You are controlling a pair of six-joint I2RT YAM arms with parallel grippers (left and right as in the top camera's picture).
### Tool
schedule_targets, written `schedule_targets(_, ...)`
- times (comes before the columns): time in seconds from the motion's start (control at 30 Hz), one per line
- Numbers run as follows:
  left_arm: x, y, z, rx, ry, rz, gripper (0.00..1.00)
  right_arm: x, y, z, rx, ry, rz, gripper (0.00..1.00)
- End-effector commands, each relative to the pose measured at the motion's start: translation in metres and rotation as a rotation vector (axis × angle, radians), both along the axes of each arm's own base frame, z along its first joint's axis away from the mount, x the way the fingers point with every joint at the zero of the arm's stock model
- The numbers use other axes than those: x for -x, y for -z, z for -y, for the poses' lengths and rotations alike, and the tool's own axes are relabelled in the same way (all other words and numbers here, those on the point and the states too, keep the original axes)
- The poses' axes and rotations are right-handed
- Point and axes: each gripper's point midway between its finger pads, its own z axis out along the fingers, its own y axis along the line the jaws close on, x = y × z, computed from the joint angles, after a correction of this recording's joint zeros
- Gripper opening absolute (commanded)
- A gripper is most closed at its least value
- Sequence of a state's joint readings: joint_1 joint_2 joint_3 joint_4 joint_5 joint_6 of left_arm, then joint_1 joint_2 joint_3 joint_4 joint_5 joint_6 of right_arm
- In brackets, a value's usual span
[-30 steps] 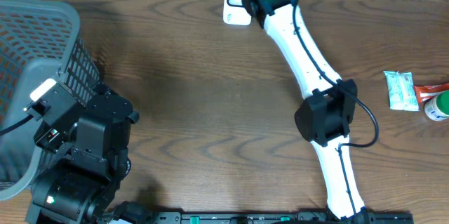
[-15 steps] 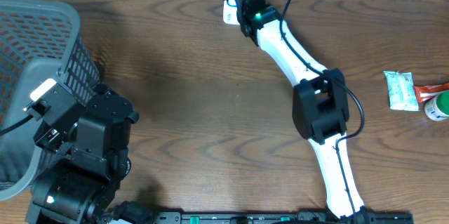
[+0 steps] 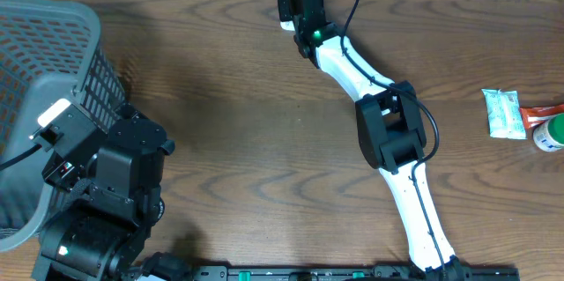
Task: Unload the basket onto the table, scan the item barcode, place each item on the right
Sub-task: 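Raise the orange box to the scanner face and hold it, then carry the orange box right and release it beside the tissue pack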
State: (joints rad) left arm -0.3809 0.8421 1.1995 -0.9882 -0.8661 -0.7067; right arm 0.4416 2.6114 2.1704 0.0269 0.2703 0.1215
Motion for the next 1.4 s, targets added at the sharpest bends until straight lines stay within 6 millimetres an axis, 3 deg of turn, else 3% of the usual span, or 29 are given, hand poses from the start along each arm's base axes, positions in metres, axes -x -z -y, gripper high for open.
schedule_targets(0.0, 0.002, -0.006, -0.003, 0.003, -0.014, 0.017, 0.98, -0.005, -0.005, 0.014, 0.041, 0.042, 0.016, 0.49)
schedule_targets(0.1, 0.002, -0.006, -0.003, 0.003, -0.014, 0.017, 0.98, -0.003, -0.016, 0.017, 0.051, 0.05, 0.016, 0.49)
schedule_targets(0.2, 0.002, -0.006, -0.003, 0.003, -0.014, 0.017, 0.98, 0.001, -0.042, 0.021, 0.056, 0.061, 0.018, 0.48)
schedule_targets(0.27, 0.002, -0.006, -0.003, 0.003, -0.014, 0.017, 0.98, 0.005, -0.071, 0.024, 0.067, 0.056, 0.032, 0.48)
schedule_targets(0.4, 0.002, -0.006, -0.003, 0.003, -0.014, 0.017, 0.98, 0.024, -0.151, 0.043, 0.08, 0.066, 0.079, 0.48)
schedule_targets(0.53, 0.002, -0.006, -0.003, 0.003, -0.014, 0.017, 0.98, 0.06, -0.222, 0.09, 0.101, 0.132, 0.065, 0.48)
schedule_targets(0.6, 0.002, -0.006, -0.003, 0.003, -0.014, 0.017, 0.98, 0.076, -0.244, 0.123, 0.125, 0.202, 0.051, 0.48)
schedule_targets(0.7, 0.002, -0.006, -0.003, 0.003, -0.014, 0.017, 0.98, 0.102, -0.264, 0.19, 0.182, 0.346, 0.002, 0.48)
schedule_targets(0.83, 0.002, -0.006, -0.003, 0.003, -0.014, 0.017, 0.98, 0.125, -0.251, 0.274, 0.22, 0.496, -0.13, 0.48)
schedule_targets(1.0, 0.002, -0.006, -0.003, 0.003, -0.014, 0.017, 0.98, 0.146, -0.194, 0.375, 0.177, 0.697, -0.336, 0.49)
schedule_targets(1.13, 0.002, -0.006, -0.003, 0.003, -0.013, 0.017, 0.98, 0.152, -0.13, 0.427, 0.124, 0.746, -0.493, 0.48)
schedule_targets(1.23, 0.002, -0.006, -0.003, 0.003, -0.014, 0.017, 0.98, 0.156, -0.082, 0.456, 0.091, 0.777, -0.598, 0.48)
schedule_targets(1.37, 0.002, -0.006, -0.003, 0.003, -0.014, 0.017, 0.98, 0.163, -0.032, 0.485, 0.077, 0.832, -0.695, 0.47)
